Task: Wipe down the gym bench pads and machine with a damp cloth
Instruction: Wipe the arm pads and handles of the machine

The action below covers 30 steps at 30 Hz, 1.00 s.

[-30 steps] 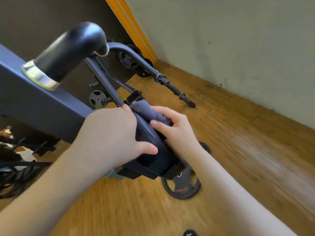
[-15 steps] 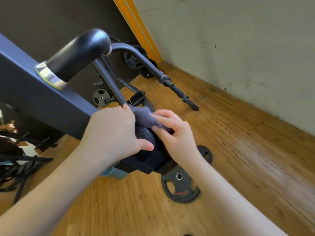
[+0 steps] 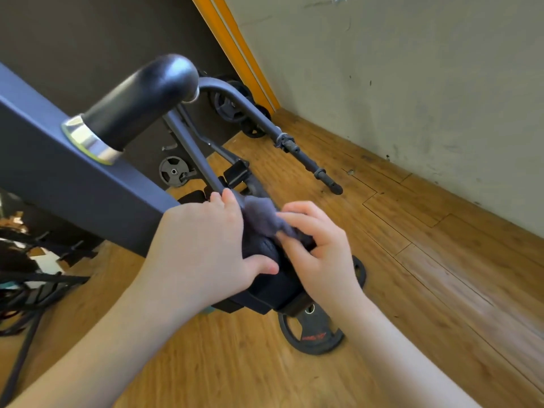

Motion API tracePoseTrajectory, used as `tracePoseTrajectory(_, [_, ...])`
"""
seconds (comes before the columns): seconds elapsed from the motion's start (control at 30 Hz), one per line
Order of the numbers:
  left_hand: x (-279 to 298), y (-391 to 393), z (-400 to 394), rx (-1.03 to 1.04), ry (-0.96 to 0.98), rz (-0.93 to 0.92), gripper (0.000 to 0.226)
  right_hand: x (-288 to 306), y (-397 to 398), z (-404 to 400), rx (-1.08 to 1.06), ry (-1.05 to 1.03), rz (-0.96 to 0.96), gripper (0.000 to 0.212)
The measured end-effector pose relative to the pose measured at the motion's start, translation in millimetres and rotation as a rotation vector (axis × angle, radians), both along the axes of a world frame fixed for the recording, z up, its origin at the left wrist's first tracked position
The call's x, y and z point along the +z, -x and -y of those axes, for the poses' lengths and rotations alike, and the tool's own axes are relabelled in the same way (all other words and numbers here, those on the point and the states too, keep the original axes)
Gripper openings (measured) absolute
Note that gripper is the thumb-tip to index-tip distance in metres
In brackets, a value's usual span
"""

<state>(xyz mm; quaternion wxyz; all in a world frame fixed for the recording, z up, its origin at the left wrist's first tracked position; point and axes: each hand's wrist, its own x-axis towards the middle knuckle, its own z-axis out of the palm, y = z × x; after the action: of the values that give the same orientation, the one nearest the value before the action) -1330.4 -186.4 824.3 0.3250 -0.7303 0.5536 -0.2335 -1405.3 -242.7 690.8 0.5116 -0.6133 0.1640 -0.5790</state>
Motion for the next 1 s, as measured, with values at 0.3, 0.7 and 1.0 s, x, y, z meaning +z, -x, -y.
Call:
tracePoseTrajectory(0.3, [6,13,-2,-0.007,-0.016,0.049,0.104,-36,14,-4,-0.02,-0.252,-0.211,0.03])
tracePoseTrajectory(0.7, [4,22,-4,-0.019,-0.007,0.016,0.112,-46,42,5,0.066,-0.141,-0.297,0.026])
tracePoseTrajectory(1.0, [1,28,-7,-0.024,-0.027,-0.031,0.106,-28,16,13,0.163,-0.146,-0.132,0.017])
